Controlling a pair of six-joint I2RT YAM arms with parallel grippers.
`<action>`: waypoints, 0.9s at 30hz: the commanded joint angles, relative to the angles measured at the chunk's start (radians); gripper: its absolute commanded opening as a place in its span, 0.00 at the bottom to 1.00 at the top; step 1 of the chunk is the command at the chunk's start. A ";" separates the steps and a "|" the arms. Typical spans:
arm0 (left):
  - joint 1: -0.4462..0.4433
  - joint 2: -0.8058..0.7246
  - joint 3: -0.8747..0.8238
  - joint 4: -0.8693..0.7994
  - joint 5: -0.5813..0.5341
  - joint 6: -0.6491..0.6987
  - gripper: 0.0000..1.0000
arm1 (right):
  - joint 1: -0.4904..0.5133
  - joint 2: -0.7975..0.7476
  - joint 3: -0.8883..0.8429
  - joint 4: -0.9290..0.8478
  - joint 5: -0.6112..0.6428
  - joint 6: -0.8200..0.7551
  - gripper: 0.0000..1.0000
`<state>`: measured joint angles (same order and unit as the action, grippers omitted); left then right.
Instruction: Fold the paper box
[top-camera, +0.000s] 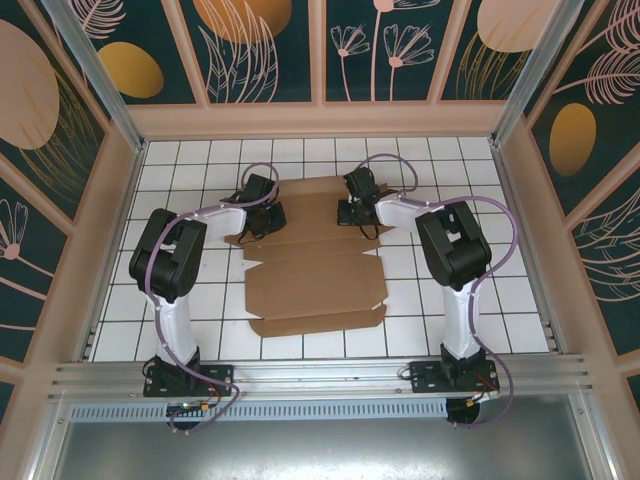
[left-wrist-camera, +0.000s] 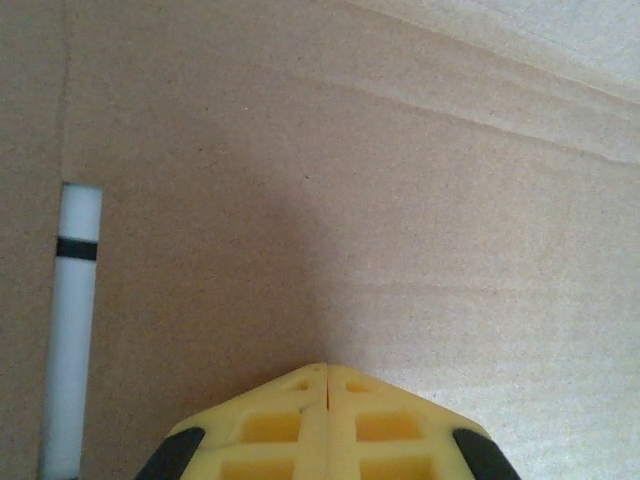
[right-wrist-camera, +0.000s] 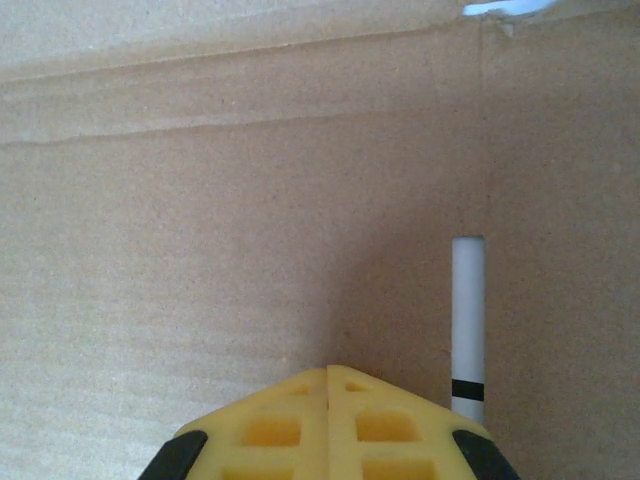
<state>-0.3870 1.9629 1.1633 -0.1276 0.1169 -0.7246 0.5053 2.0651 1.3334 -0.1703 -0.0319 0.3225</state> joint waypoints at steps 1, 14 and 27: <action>-0.010 0.005 -0.059 -0.095 0.032 -0.029 0.00 | -0.007 0.040 -0.067 -0.086 -0.026 -0.003 0.05; -0.014 0.048 0.245 -0.143 0.087 0.025 0.01 | -0.130 -0.275 -0.143 0.036 -0.210 0.004 0.39; -0.033 0.364 0.603 -0.139 0.159 -0.072 0.00 | -0.244 -0.171 0.001 0.031 -0.215 0.009 0.61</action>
<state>-0.4191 2.2829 1.6897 -0.2417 0.2455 -0.7609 0.2810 1.8614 1.2991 -0.1459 -0.2317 0.3210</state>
